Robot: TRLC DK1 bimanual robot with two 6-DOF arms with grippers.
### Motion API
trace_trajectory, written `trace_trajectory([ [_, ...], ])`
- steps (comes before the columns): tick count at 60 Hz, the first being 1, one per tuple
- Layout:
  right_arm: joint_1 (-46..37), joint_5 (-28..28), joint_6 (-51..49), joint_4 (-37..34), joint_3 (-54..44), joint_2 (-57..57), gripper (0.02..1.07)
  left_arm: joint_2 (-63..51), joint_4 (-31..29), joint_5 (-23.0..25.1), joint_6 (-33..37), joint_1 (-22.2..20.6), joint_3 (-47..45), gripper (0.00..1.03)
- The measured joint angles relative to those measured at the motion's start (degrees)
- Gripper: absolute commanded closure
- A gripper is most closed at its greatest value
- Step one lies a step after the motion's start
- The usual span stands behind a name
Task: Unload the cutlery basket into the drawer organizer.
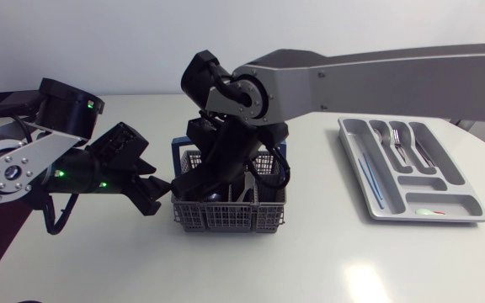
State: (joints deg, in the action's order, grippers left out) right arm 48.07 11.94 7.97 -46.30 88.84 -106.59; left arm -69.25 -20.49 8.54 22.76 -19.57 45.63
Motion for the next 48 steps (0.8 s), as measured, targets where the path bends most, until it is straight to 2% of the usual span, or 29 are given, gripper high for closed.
trace_trajectory([
  [3, 0.2, 0.0, 0.0, 0.0, 0.0, 0.0, 0.76, 0.1, 0.0, 0.0, 0.2, 0.3, 0.0, 0.34],
  [29, 0.6, -3.5, 0.7, 0.2, 0.9, -2.6, 0.88, 0.7, 1.1, 0.0, 0.2, 0.4, -1.4, 0.34],
  [48, 0.6, -6.1, 0.7, 1.1, 0.9, -2.8, 0.9, 1.8, 1.1, 0.0, 0.4, 0.4, -2.6, 0.33],
])
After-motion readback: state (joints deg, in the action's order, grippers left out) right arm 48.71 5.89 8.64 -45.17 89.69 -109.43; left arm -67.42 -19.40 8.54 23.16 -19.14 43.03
